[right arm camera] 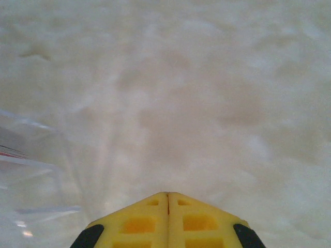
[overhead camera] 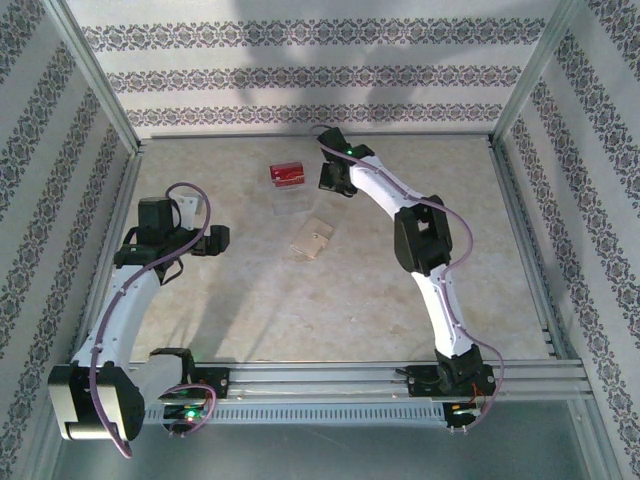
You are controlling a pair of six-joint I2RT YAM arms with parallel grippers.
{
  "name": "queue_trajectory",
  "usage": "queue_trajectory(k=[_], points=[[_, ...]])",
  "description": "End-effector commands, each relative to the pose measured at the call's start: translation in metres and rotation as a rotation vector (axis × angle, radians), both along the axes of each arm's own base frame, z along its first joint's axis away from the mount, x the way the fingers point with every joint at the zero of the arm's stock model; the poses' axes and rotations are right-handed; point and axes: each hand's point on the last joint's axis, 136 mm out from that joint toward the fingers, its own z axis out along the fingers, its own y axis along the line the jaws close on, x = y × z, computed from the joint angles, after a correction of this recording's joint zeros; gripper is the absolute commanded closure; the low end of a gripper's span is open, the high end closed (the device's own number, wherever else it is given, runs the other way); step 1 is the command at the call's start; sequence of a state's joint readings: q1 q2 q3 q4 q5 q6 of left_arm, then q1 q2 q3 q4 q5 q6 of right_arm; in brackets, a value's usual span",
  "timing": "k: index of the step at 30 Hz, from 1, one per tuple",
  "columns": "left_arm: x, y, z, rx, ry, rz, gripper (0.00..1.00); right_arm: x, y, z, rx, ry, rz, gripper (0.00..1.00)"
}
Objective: Put the credit cards into the card holder
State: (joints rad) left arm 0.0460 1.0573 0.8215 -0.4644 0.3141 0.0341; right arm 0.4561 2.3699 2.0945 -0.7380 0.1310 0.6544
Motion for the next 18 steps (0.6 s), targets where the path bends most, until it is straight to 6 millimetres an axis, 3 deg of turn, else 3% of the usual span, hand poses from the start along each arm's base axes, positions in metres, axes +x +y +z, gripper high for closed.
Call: queue_trajectory(k=[1, 3, 7, 12, 18], points=[[-0.002, -0.005, 0.000, 0.007, -0.001, -0.029, 0.00, 0.004, -0.011, 0.030, 0.022, -0.095, -0.018, 1.00], [-0.001, -0.005, 0.000, 0.008, 0.003, -0.028, 0.00, 0.005, -0.001, 0.044, 0.040, -0.135, 0.010, 0.98], [-0.001, -0.005, -0.001, 0.003, -0.004, -0.031, 0.00, 0.012, 0.039, 0.058, 0.086, -0.180, 0.118, 0.79], [-0.003, -0.003, 0.001, 0.013, -0.002, -0.024, 0.00, 0.021, 0.078, 0.049, 0.101, -0.156, 0.182, 0.70], [-0.003, -0.003, 0.001, 0.017, -0.004, -0.023, 0.00, 0.024, 0.100, 0.036, 0.111, -0.133, 0.203, 0.69]])
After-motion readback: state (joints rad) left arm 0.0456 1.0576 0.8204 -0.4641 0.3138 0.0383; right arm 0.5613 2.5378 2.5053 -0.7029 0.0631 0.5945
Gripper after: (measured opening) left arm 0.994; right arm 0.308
